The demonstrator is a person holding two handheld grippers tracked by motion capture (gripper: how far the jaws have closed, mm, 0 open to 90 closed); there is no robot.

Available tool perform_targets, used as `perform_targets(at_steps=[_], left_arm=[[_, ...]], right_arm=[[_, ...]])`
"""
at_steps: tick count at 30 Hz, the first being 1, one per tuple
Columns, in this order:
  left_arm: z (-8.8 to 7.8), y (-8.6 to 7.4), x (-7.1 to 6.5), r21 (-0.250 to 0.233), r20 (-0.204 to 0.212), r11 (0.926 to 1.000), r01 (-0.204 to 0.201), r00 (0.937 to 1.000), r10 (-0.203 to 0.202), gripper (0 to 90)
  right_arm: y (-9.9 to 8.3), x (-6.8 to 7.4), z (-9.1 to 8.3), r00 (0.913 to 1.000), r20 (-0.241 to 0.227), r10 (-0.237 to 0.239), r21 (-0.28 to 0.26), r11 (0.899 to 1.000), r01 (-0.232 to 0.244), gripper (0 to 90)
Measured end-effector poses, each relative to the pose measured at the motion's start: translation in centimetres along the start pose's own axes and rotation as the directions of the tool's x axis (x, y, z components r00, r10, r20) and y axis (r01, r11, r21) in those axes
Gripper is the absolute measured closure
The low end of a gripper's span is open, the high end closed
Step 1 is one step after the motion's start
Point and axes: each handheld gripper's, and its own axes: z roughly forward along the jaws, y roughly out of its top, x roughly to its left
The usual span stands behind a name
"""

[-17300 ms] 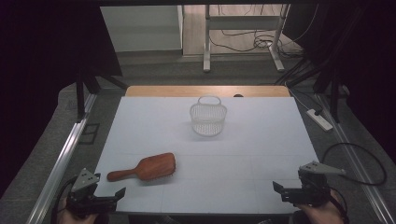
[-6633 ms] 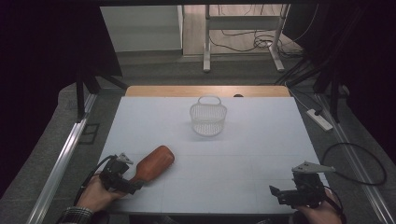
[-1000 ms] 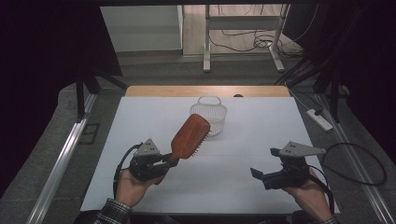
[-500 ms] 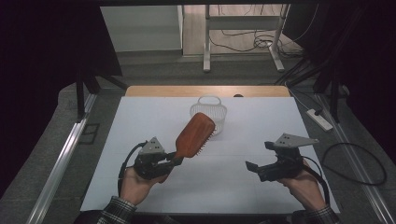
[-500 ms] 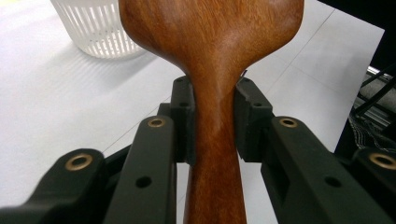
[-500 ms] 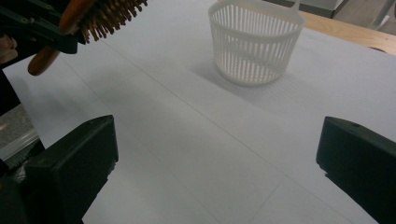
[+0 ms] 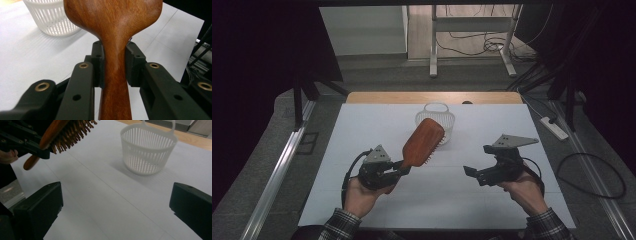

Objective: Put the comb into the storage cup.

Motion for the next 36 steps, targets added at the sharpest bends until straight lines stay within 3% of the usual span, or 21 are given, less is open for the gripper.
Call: perform_targets(at_steps=[18,24,36], left_arm=[[1.0,0.2,-0.6,-0.021,0.004,0.9998,-0.002,1.0,0.002,72.3],[1.2,0.2,-0.8,-0.024,0.01,0.9997,0.0,1.0,0.0,72.3],[1.3,0.2,-1.0,-0.027,0.011,0.9996,-0.009,0.9999,0.009,72.2]], right_arm=[[2.6,1.8,3.1,0.9968,-0.076,0.028,0.008,1.0,-0.027,0.0],[3.6,2.2,4.2,0.9941,-0.08,0.074,0.022,0.997,-0.072,0.0],[5.0,2.8,6.1,0.9881,-0.094,0.122,0.04,0.992,-0.119,0.0]])
